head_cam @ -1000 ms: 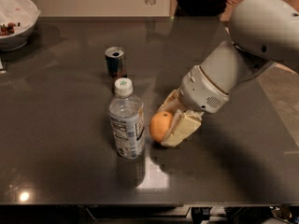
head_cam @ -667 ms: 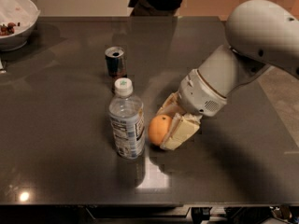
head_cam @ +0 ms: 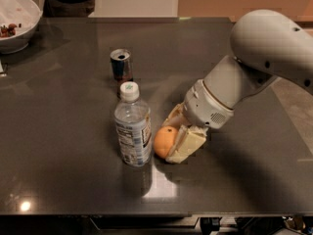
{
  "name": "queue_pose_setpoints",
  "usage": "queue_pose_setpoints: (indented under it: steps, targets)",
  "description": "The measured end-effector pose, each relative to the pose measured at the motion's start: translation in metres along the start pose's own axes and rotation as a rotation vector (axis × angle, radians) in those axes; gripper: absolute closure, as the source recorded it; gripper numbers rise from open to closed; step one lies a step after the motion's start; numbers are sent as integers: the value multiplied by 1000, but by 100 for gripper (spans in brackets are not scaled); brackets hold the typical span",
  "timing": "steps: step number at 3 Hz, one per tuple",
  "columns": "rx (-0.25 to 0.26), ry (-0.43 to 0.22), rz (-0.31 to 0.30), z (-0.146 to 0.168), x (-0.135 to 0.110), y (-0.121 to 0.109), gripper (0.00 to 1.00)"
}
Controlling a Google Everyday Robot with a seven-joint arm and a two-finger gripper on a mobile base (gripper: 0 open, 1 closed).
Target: Move orange near blue plastic bottle
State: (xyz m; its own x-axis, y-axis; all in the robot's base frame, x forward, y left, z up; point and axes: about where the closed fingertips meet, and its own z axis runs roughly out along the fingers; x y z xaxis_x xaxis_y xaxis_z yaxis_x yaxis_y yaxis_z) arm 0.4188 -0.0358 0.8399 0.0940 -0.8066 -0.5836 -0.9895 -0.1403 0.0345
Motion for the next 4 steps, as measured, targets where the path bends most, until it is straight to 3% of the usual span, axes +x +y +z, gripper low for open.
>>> queue_pose_setpoints:
  steps: [2, 3, 4]
  targets:
    - [13, -7, -3, 1, 0, 2, 12]
    - [13, -5, -5, 1, -2, 2, 0]
    - [13, -5, -6, 1, -2, 2, 0]
